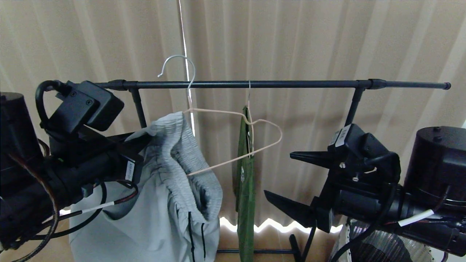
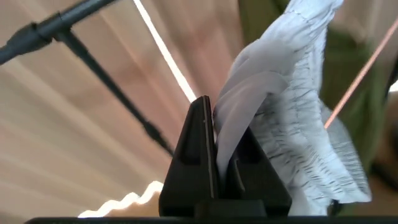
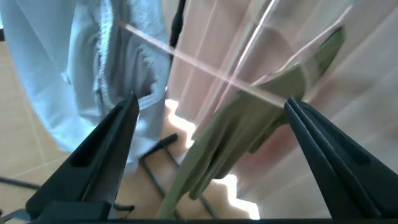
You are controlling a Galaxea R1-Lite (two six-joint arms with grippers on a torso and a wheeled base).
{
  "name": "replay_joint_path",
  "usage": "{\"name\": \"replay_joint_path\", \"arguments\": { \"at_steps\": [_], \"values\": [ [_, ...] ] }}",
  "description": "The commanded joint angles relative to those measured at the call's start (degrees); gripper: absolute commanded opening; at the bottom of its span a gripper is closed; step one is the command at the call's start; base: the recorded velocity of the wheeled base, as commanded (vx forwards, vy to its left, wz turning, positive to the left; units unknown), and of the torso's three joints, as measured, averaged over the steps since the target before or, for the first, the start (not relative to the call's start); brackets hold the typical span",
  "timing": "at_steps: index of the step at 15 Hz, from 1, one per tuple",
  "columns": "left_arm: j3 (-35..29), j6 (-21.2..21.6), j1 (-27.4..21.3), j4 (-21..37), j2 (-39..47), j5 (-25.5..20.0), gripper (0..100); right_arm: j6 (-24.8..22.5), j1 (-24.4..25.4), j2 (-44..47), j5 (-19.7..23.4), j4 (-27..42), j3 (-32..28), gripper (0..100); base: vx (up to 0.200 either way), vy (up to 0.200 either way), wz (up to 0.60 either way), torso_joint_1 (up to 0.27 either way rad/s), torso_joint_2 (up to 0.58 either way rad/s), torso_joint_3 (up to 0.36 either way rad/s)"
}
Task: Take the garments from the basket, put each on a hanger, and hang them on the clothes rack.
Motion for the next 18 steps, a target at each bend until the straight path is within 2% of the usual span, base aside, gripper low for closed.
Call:
{"name": "replay_joint_path", "arguments": {
  "at_steps": [1,3,7,12,16,18],
  "values": [
    [-1.59,-2.59,-1.70,-0.10,-0.44,-0.19,0,0.54,0.92,2.39,0.03,-0.10,-0.29,100,0.000,0.000,0.00,0.000,0.00,0.000],
    [-2.46,-4.61,-4.08,-0.10,-1.67,-0.89,0,0.89,1.36,4.15,-0.05,-0.36,-1.08,100,0.000,0.000,0.00,0.000,0.00,0.000],
    [-2.64,-4.43,-6.01,-0.10,-4.21,-1.07,0,0.89,1.19,7.58,-0.41,-4.23,-1.60,100,0.000,0.000,0.00,0.000,0.00,0.000],
    [-2.90,-4.61,-9.17,-0.10,-5.01,-1.07,0,0.89,1.80,9.95,-1.11,-5.02,-2.84,100,0.000,0.000,0.00,0.000,0.00,0.000],
    [-2.90,-4.43,-9.44,-0.10,-4.65,-0.98,0,0.98,3.74,10.21,-1.20,-5.02,-3.10,100,0.000,0.000,0.00,0.000,0.00,0.000],
    [-2.73,-3.38,-7.86,0.07,-4.13,-0.72,0,0.98,3.74,9.68,-1.37,-5.02,-2.92,100,0.000,0.000,0.00,0.000,0.00,0.000]
  ]
}}
